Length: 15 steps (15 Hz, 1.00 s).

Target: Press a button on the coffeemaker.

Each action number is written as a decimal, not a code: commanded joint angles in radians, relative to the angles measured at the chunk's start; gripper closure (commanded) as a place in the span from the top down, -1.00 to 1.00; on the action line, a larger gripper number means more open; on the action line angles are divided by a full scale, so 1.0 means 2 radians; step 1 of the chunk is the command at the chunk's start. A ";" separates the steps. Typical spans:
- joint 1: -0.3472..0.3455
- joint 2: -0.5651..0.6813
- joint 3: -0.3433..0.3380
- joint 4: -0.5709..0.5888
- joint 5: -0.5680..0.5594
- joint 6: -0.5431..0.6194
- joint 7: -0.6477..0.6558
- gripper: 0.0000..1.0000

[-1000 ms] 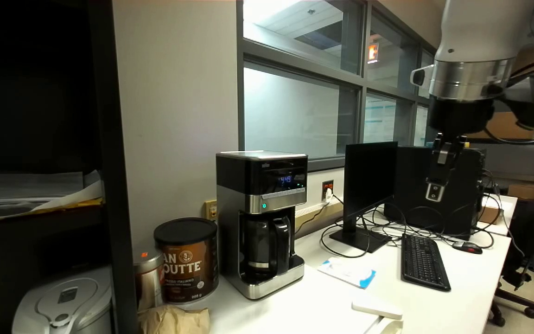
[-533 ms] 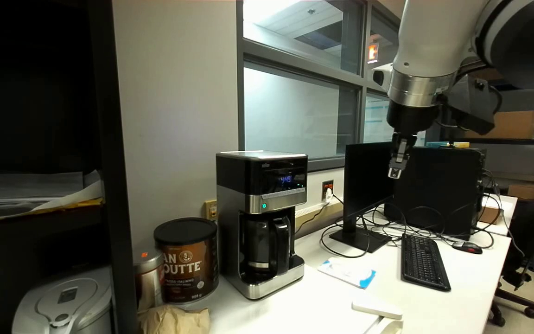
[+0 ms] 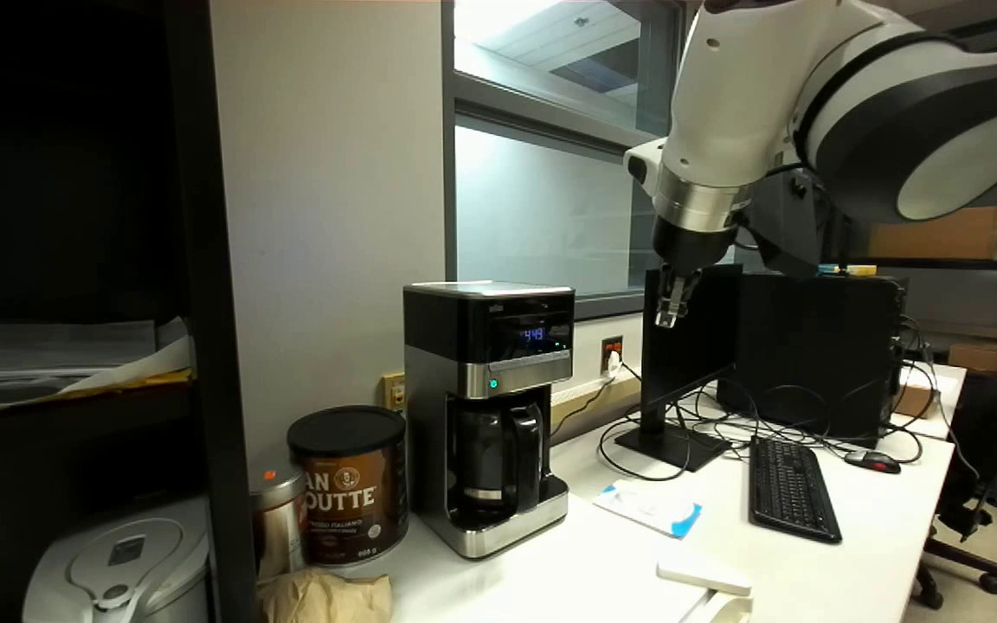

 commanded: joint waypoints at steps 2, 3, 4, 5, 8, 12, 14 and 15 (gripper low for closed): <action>0.021 0.067 -0.023 0.059 -0.032 0.044 0.000 -0.99; 0.024 0.076 -0.026 0.065 -0.039 0.053 -0.001 -0.99; 0.027 0.083 -0.030 0.071 -0.048 0.062 -0.003 -0.99; 0.029 0.090 -0.034 0.077 -0.057 0.068 -0.006 -0.99; 0.034 0.110 -0.043 0.093 -0.082 0.086 -0.001 -0.99; 0.035 0.128 -0.052 0.107 -0.107 0.108 0.002 -0.99; 0.036 0.138 -0.055 0.113 -0.115 0.118 0.005 -0.99; 0.036 0.142 -0.056 0.115 -0.118 0.123 0.006 -0.99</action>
